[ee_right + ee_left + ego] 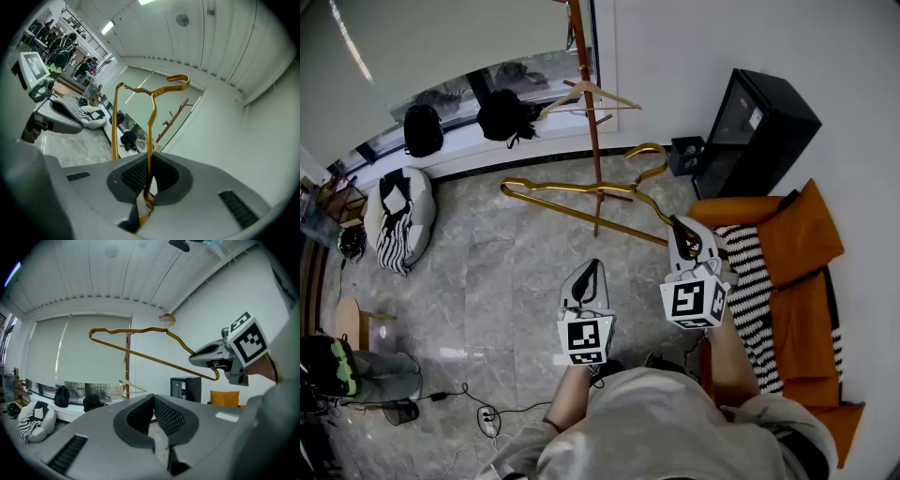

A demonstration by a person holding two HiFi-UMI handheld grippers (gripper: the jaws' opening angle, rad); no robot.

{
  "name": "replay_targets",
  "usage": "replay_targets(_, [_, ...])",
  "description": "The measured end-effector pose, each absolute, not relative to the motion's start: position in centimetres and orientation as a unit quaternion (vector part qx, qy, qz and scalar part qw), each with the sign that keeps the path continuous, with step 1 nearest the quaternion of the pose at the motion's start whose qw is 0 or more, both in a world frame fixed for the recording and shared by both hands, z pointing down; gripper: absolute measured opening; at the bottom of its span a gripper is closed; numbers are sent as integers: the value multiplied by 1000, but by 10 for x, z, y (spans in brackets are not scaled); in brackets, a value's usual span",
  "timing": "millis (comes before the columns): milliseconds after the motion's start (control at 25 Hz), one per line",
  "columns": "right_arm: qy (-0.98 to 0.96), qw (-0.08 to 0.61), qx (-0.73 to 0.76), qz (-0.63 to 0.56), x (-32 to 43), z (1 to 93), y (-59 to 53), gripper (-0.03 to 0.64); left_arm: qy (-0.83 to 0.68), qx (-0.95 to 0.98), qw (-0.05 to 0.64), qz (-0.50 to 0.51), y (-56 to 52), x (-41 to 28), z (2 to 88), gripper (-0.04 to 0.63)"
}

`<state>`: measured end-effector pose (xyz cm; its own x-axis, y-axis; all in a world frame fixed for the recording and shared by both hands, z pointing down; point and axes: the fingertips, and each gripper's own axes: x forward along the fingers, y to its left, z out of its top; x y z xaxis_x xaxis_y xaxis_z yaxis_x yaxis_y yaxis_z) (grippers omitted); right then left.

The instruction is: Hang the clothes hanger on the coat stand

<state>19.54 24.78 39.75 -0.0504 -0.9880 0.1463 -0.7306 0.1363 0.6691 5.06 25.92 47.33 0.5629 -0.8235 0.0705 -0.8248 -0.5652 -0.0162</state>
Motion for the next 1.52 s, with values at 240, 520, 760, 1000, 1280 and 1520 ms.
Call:
replay_targets(240, [-696,301,616,-213,195,400,249,5,-465,885,14,39,263,54,477,9])
replay_targets(520, [-702,300,607,-219,190,402,243,5,-475,879,14,40,258,50,478,9])
replay_targets(760, [-720,295,586,-226,166,406,236,5,-496,867,18,46,260,28,481,9])
replay_targets(1000, [-741,292,556,-237,121,410,225,5,-528,848,22,48,258,-14,486,9])
replay_targets(1280, [-755,287,536,-246,66,410,215,5,-554,831,20,45,255,-68,486,9])
replay_targets(1520, [-756,284,532,-253,38,417,200,5,-556,829,19,47,245,-98,488,9])
